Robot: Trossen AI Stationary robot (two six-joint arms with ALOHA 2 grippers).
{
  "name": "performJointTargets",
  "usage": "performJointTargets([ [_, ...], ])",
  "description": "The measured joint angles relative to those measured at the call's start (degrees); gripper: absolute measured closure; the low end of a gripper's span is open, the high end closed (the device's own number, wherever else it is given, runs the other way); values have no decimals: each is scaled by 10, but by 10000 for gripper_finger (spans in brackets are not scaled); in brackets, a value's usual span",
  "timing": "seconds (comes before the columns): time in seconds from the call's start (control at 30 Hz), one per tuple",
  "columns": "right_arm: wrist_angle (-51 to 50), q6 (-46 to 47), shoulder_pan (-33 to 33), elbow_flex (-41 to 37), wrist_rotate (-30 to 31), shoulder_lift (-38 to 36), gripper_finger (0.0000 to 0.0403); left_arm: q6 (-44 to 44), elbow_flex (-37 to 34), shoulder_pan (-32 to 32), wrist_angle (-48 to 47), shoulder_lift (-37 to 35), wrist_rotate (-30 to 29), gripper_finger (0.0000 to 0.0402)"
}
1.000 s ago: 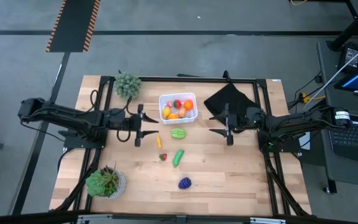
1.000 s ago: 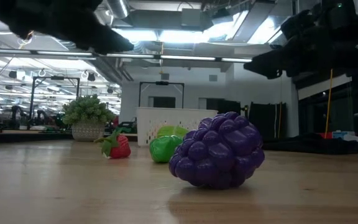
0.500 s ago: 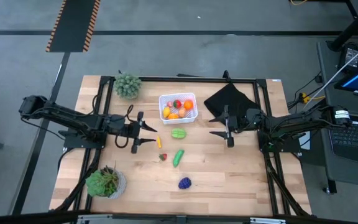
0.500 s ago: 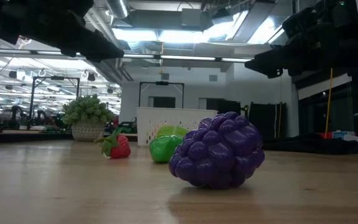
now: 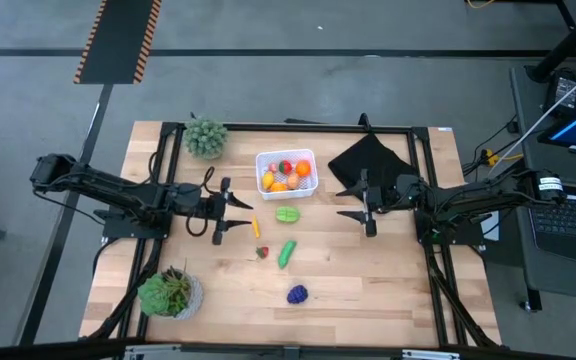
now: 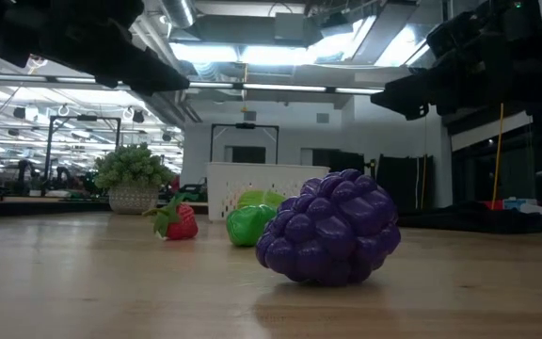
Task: Pick and placing Produce into tupperware
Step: Put the corn into the white bin
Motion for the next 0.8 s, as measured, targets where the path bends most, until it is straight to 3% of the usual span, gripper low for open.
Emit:
performJointTargets([
  [0.43,0,32,0,0,0,0,160,39,16,0,-27,8,7,223],
  [0.8,0,47,0,0,0,0,160,102,163,-7,-275,135,18,241],
])
